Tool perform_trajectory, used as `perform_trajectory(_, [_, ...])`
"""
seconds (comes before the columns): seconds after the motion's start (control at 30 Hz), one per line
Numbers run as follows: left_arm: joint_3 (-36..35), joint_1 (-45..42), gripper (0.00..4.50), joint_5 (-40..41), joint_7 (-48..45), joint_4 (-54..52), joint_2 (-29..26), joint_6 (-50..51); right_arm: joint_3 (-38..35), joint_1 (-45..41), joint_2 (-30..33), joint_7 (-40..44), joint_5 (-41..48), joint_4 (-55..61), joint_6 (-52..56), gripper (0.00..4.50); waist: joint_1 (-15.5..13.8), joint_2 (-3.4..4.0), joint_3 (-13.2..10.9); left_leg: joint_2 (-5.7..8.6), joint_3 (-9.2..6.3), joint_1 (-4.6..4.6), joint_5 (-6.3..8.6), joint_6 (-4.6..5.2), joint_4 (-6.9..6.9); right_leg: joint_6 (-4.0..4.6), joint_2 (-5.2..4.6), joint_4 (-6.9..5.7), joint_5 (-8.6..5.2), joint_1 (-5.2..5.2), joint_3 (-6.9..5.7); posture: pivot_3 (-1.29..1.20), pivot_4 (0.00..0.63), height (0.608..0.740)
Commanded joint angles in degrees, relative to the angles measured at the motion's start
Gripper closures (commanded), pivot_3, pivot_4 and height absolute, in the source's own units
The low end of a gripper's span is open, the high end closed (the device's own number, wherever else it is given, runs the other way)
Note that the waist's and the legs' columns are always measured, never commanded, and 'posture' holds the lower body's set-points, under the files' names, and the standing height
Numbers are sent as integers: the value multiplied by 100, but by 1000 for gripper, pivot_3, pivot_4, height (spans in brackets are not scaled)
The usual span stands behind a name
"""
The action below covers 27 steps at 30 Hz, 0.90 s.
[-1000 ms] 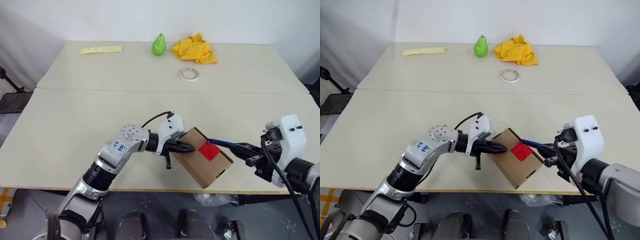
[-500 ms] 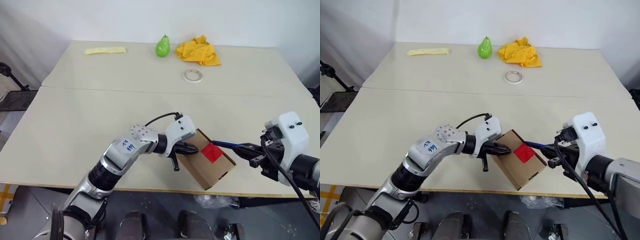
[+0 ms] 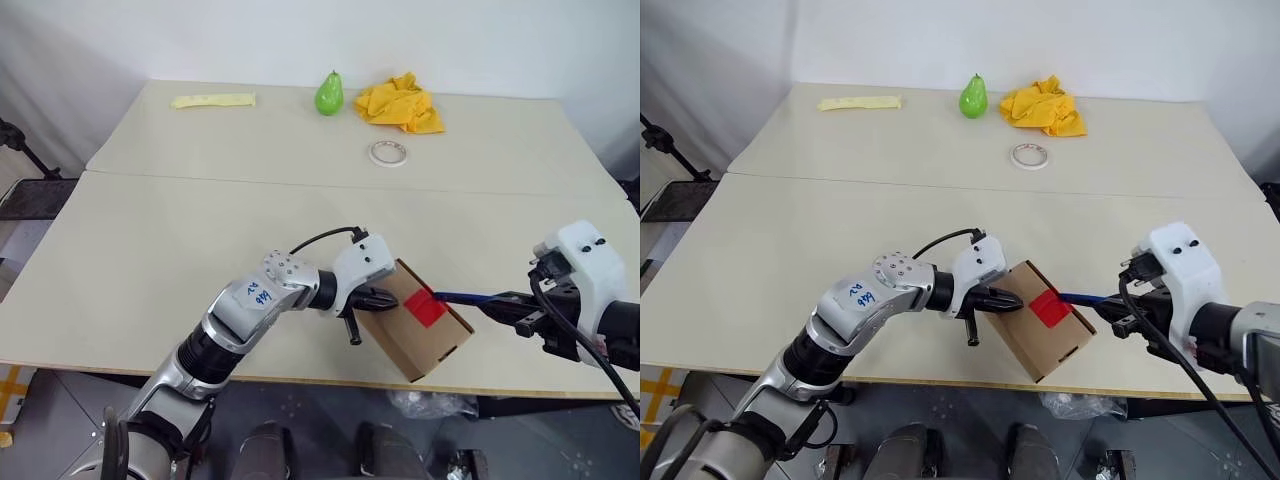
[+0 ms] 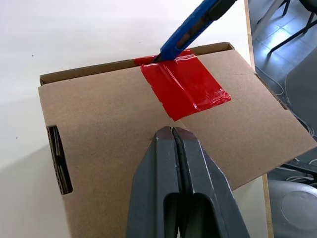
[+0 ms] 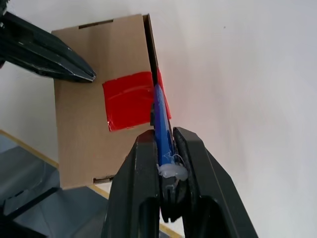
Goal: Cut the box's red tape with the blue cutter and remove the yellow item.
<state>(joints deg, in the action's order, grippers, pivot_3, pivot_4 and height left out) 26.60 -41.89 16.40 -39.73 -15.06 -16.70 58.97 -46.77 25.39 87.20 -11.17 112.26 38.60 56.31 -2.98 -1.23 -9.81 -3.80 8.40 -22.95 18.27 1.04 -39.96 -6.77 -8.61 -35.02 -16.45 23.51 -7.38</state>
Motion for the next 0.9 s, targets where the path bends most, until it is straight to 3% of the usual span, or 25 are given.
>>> perform_trajectory(0.03, [302, 176, 4471, -67, 41, 243, -87, 303, -196, 192, 94, 179, 74, -73, 542, 4338, -3, -1, 0, 0, 0, 0, 0, 1, 0, 0, 0, 0, 0, 0, 0, 0, 150, 740])
perform_trajectory(0.5, [349, 103, 4471, -139, 37, 498, -27, 141, -1843, 1094, -132, 1023, 74, -207, 1983, 4338, -40, -18, 18, 1, -4, -3, 17, 28, 0, 1, -1, 10, 1, -3, -3, 0, 150, 740])
perform_trajectory(0.77, [358, -44, 4471, -224, -77, 863, -8, -146, -3355, 692, -493, 978, 74, -1051, 2427, 4338, -49, -19, 19, 1, -1, -5, 22, 39, -1, 16, 1, 31, 18, -8, -1, 0, 150, 740])
perform_trajectory(0.9, [363, -138, 4471, -269, -143, 1045, -17, -339, -3550, 552, -756, 755, -10, -959, 2386, 4338, -42, -18, 19, 1, 3, -14, 18, 49, 0, 42, 2, 61, 31, -10, 3, 0, 150, 740])
